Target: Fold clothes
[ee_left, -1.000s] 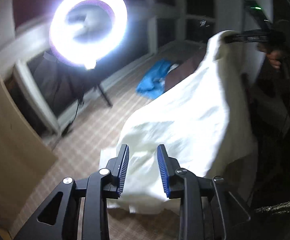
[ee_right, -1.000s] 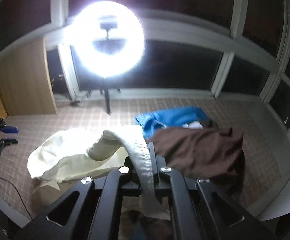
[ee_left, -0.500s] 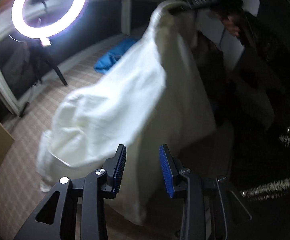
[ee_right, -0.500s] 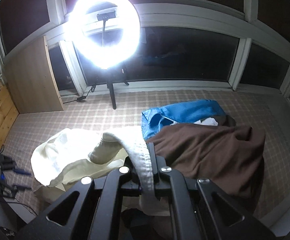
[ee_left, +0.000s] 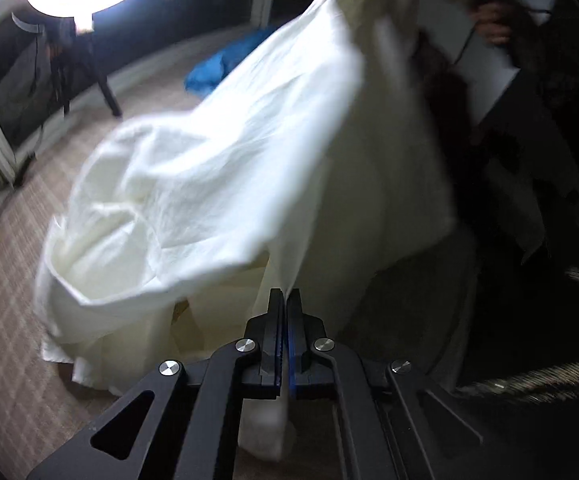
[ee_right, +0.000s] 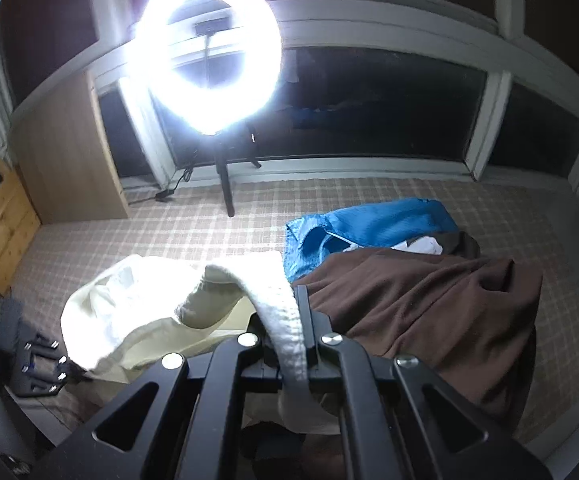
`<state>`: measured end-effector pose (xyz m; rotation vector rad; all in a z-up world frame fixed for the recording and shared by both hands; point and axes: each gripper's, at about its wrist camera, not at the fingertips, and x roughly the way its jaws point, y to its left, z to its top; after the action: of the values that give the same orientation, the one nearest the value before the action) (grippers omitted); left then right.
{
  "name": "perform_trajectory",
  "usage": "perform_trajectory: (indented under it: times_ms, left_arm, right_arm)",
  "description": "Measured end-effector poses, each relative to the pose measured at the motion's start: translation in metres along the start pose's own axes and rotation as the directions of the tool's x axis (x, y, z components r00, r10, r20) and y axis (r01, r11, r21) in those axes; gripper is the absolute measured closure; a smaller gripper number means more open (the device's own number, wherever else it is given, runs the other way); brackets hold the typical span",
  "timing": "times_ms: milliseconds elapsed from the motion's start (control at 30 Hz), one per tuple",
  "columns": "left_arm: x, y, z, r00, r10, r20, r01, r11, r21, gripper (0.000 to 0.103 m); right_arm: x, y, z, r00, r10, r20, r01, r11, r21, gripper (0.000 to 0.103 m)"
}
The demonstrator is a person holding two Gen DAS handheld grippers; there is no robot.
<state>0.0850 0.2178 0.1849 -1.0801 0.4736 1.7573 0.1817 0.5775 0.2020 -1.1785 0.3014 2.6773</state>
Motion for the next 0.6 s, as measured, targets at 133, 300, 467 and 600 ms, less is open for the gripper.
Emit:
perform_trajectory:
  times_ms: [133,300,467,600]
  left_arm:
    - [-0.054,-0.018,-0.013,0.994,0.01,0.107,-0.014,0.999,0.037,0.102]
    - [-0.045,0.006,-0.015,0.989,0.114,0.098,-0.113,0.993,-0.023,0.102]
    - [-0.04,0.019,-0.006,0.982,0.167,0.088,-0.166,0.986,-0.011,0.102]
    - [-0.025,0.032,0.003,0.976,0.213,0.049,-0.215,0.976,0.039,0.094]
  right_arm:
    - [0.014,-0.019,0.001,0.999,-0.002,-0.039,0.004,0.999,0.046,0.1]
    - [0.029,-0.011,-0.009,0.997,-0.015,-0.076,0.014,1.0,-0.004,0.1]
    - [0.03,-0.012,-0.015,0.996,-0.033,-0.087,0.032,0.999,-0.021,0.1]
    - [0.029,-0.017,-0.015,0.996,-0.031,-0.086,0.031,1.0,-0.004,0.1]
